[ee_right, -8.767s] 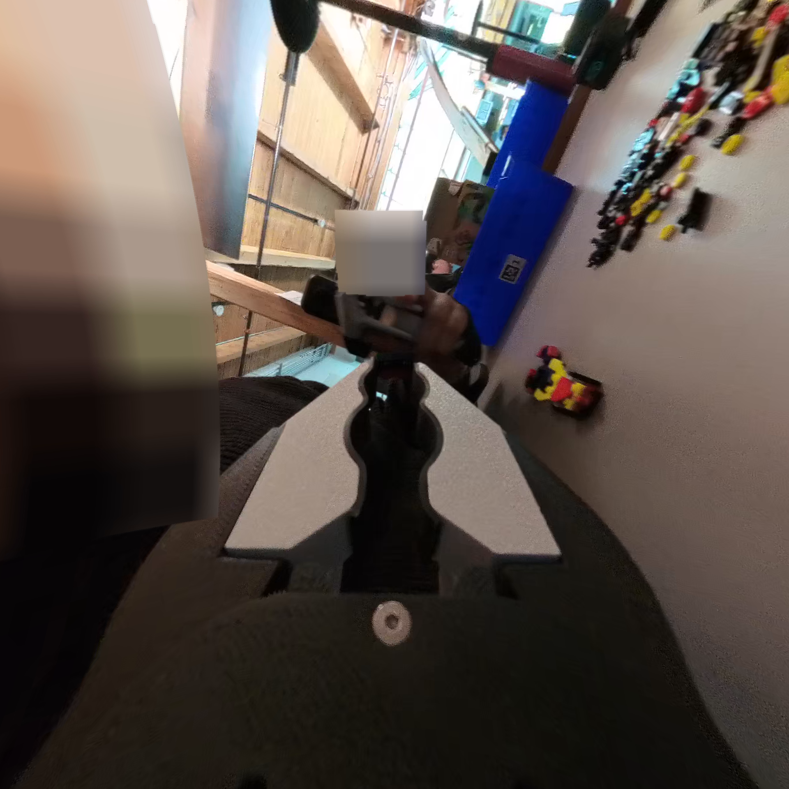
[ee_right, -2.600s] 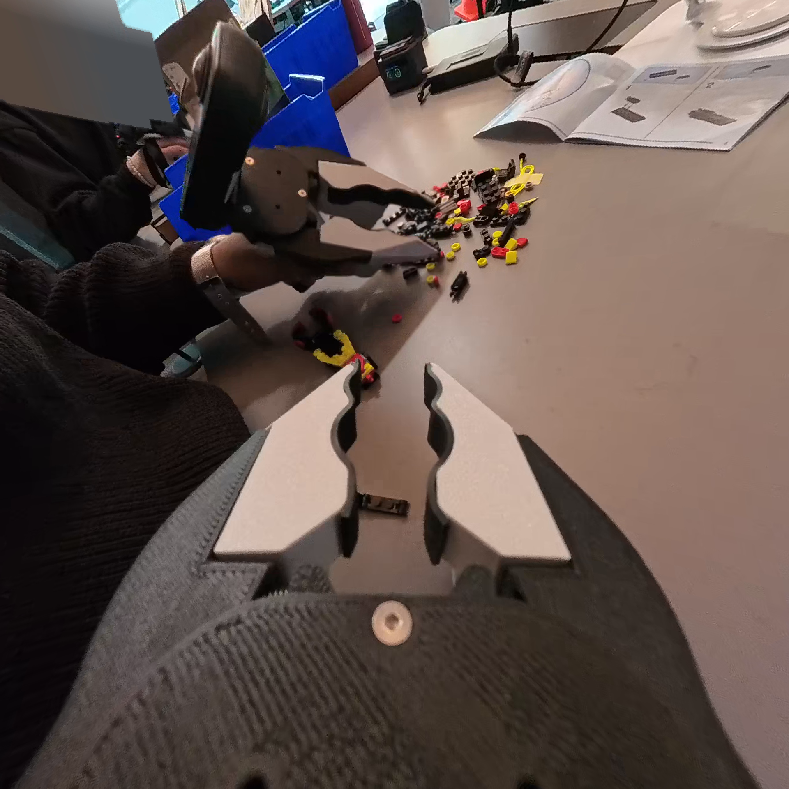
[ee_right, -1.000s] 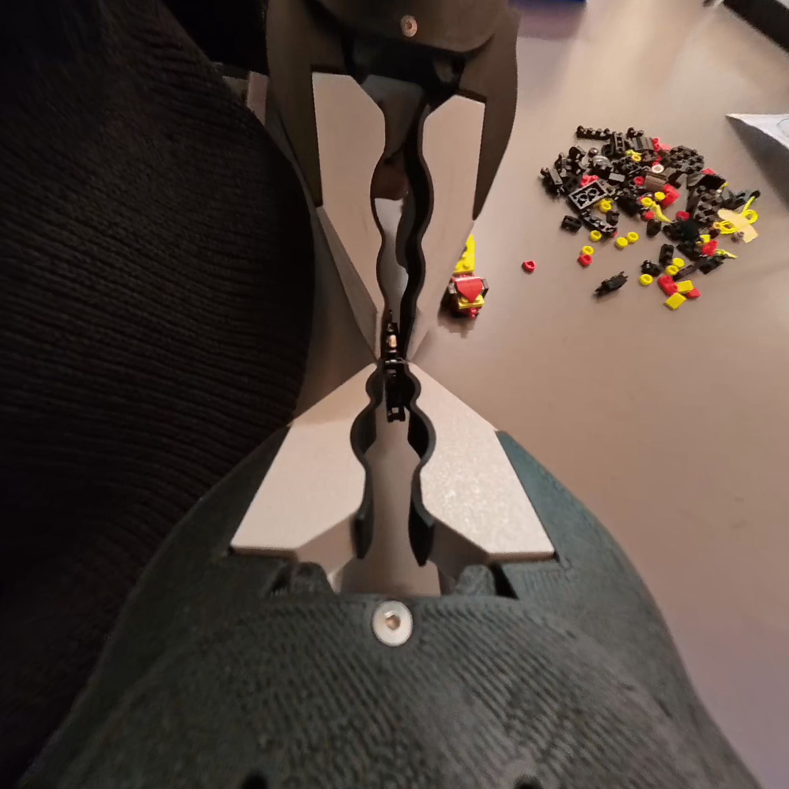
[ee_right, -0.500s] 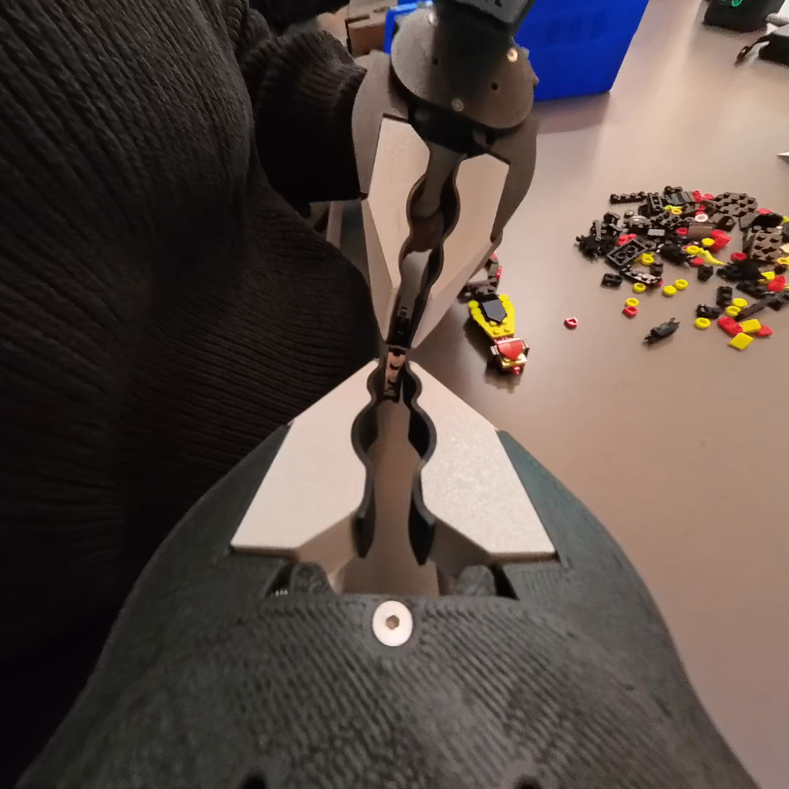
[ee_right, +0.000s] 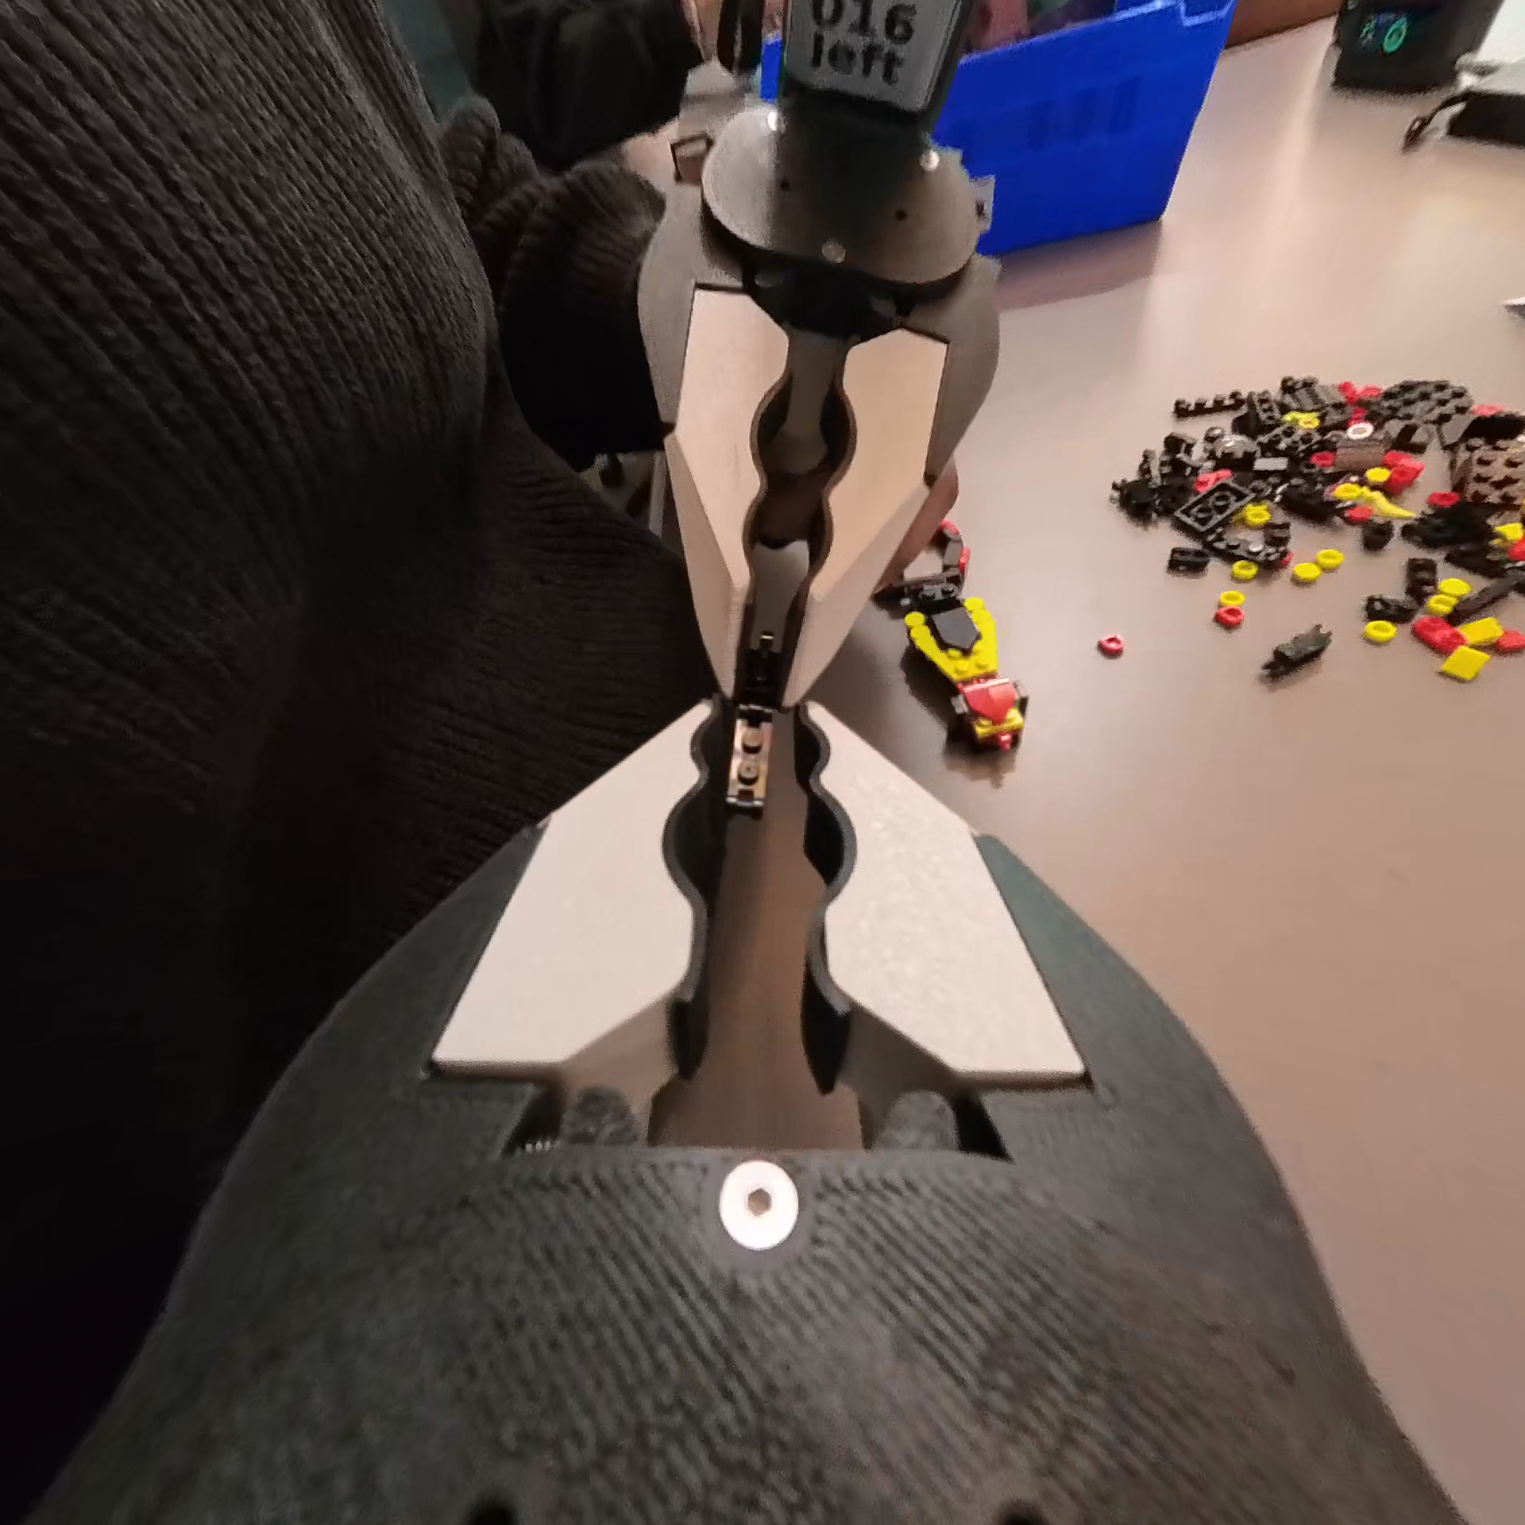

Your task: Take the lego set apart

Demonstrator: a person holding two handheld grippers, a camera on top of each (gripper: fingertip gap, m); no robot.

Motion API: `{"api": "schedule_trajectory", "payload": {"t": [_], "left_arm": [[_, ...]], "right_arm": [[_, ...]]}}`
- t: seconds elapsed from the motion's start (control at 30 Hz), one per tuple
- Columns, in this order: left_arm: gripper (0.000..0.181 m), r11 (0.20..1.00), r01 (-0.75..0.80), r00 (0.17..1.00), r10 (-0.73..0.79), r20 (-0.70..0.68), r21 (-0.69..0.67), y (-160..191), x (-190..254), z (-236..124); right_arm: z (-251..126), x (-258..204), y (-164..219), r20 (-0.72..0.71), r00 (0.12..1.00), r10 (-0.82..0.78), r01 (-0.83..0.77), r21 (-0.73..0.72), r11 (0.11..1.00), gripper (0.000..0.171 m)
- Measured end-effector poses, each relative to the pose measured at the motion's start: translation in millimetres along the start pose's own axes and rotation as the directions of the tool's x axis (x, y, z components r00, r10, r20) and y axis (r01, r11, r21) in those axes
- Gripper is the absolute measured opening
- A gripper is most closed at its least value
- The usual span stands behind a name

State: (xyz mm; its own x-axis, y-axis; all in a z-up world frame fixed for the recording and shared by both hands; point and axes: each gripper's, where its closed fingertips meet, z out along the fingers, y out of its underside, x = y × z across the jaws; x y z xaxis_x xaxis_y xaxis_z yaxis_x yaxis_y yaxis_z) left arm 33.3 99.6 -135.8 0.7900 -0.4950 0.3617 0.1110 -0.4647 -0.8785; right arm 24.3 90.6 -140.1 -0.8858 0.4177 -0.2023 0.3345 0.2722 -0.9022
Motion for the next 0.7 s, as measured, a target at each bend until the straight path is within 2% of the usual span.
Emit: {"api": "schedule_trajectory", "payload": {"t": [0.1, 0.43, 0.57, 0.7], "left_arm": [[0.006, 1.000, -0.021, 1.000, 0.021, 0.015, -0.013, 2.9, -3.8, 0.4], [0.009, 0.997, -0.061, 0.997, 0.058, -0.054, -0.051, 5.9, 7.5, -8.1], [0.010, 0.997, -0.075, 0.995, 0.073, -0.071, -0.035, 2.9, 12.0, -13.6], [0.010, 0.987, -0.151, 0.987, 0.153, -0.045, 0.052, -9.0, 14.4, -22.4]], "right_arm": [[-1.0, 2.1, 5.8, -0.026, 0.999, -0.020, 0.019, -0.051, 0.999, 0.007], [3.0, -8.2, 1.4, -0.017, 1.000, -0.019, 0.018, -0.082, 0.996, 0.008], [2.0, -11.7, -4.2, -0.006, 1.000, 0.002, -0.002, -0.053, 0.999, 0.008], [-5.5, -13.5, -16.0, 0.015, 0.999, 0.029, -0.029, 0.024, 0.999, 0.009]]}}
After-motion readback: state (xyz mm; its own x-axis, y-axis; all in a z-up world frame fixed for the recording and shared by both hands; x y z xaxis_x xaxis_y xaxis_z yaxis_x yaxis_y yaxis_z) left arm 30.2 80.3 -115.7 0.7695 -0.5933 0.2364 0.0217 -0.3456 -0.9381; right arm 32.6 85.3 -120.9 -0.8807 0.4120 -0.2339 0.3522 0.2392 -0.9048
